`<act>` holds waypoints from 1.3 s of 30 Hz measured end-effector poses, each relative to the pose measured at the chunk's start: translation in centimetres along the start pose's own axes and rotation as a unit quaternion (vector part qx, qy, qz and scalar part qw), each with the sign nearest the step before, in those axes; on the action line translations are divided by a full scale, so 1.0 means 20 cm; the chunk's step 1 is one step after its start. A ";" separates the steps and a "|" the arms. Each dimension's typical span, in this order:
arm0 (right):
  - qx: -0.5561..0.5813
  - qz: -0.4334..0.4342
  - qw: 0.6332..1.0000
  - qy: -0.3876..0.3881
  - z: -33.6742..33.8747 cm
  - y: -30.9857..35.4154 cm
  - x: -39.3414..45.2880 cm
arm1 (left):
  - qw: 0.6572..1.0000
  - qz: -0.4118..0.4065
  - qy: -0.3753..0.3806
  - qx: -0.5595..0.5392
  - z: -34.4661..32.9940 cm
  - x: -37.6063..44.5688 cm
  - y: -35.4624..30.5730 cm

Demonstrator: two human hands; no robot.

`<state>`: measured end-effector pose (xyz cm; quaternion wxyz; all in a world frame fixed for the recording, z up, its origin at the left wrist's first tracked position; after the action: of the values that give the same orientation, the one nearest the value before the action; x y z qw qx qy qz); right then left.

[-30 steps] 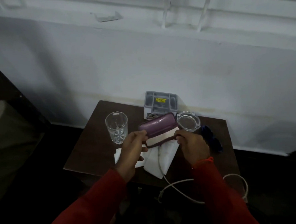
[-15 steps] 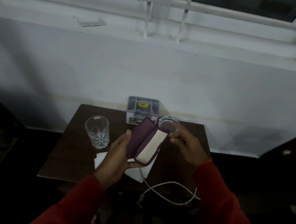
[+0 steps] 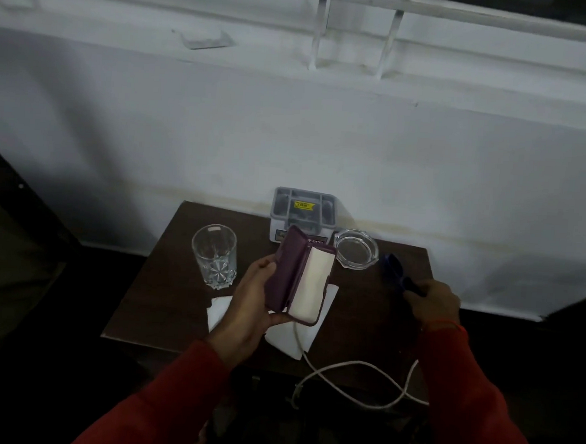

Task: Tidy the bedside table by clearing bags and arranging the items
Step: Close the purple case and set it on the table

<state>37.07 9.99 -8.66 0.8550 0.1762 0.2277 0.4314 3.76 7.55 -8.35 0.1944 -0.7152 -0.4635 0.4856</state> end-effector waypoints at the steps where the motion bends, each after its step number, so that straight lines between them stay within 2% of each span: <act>1: 0.041 -0.004 0.999 -0.013 0.02 0.01 -0.02 | 1.000 -0.001 -0.001 -0.006 -0.01 0.01 0.00; 3: 0.168 0.003 0.985 -0.025 0.06 0.04 -0.07 | 1.000 -0.007 0.011 -0.018 -0.03 0.01 0.00; 4: 0.258 0.018 0.966 -0.008 0.05 0.10 -0.11 | 0.999 -0.016 0.020 -0.021 -0.03 0.01 0.00; 6: 0.442 0.053 0.893 0.071 0.00 0.27 -0.23 | 0.998 -0.038 0.034 -0.025 -0.04 0.01 -0.02; 7: 0.494 0.066 0.860 0.112 -0.03 0.36 -0.30 | 0.998 -0.048 0.038 -0.029 -0.04 0.01 -0.02; 8: 0.513 0.079 0.843 0.145 -0.07 0.44 -0.37 | 0.997 -0.053 0.044 -0.038 -0.04 0.01 -0.03; 11: 0.492 0.117 0.841 0.192 -0.16 0.58 -0.49 | 0.994 -0.058 0.061 -0.063 -0.05 0.00 -0.03; 17: 0.391 0.144 0.889 0.191 -0.29 0.60 -0.49 | 0.993 -0.072 0.078 -0.048 -0.06 0.00 -0.04; 22: 0.256 0.204 0.935 0.138 -0.31 0.60 -0.47 | 0.993 -0.069 0.095 -0.027 -0.07 0.00 -0.03; 25: 0.191 0.244 0.943 0.123 -0.35 0.60 -0.46 | 0.992 -0.071 0.098 -0.024 -0.06 0.01 -0.03; 28: 0.267 0.195 0.931 0.155 -0.34 0.59 -0.45 | 0.992 -0.066 0.108 -0.028 -0.07 0.00 -0.04; 30: 0.358 0.109 0.901 0.218 -0.37 0.56 -0.46 | 0.991 -0.063 0.118 -0.019 -0.08 -0.01 -0.05; 32: 0.405 0.066 0.871 0.269 -0.39 0.55 -0.48 | 0.991 -0.066 0.120 0.000 -0.08 -0.01 -0.05; 39: 0.463 0.074 0.812 0.347 -0.38 0.65 -0.60 | 0.986 -0.120 0.077 0.083 -0.06 0.00 -0.03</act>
<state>18.20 8.31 -5.71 0.5022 0.4060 0.6681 0.3697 4.44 8.09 -7.34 0.3456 -0.6711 -0.4875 0.4388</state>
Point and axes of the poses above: each hand's wrist, its own x-axis towards the middle knuckle, its own z-axis out of the back of the hand, y = z × x, the point moved 8 cm from there along x, towards the middle knuckle, and after that the axes turned 2 degrees about y, right-handed, at the moved point
